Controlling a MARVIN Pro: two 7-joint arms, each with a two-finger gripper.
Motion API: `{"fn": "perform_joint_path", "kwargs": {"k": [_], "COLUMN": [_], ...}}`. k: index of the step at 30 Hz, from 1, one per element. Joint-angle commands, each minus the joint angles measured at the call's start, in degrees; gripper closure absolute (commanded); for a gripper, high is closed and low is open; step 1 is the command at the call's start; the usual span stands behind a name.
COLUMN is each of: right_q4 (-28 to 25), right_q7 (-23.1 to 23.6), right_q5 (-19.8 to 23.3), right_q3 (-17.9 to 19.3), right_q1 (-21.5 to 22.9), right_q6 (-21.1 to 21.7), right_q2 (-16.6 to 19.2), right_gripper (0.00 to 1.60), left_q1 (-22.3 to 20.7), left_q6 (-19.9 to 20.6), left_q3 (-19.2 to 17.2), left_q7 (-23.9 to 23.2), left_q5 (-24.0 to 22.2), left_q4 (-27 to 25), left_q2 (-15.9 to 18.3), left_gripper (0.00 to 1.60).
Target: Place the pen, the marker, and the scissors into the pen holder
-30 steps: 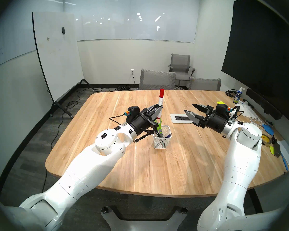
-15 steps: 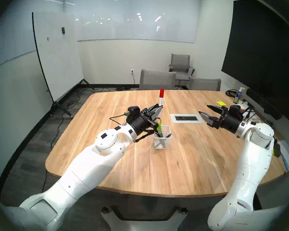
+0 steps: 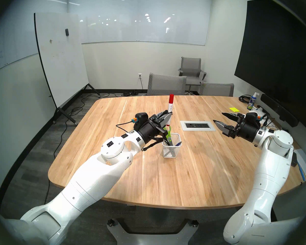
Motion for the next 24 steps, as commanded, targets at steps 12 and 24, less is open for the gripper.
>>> {"fn": "perform_joint_path", "kwargs": {"k": [12,24], "right_q4": [-0.55,-0.56], "right_q7": [0.08,0.15], "right_q5": [-0.11,-0.24], "right_q3": [0.09,0.17], "right_q1": [1.29,1.36], "right_q6": [0.0,-0.01], "right_q2": [0.22,0.14], "right_gripper": [0.0,0.0], "left_q1": [-0.29,1.72], "left_q6": [-1.58,-5.01], "left_q3": [1.66,2.33], "left_q7": [1.27,3.1], "left_q5": [0.59,0.73], "left_q4": [-1.23,0.31], "left_q2": [-2.81,-3.86], "left_gripper": [1.6,1.6]}}
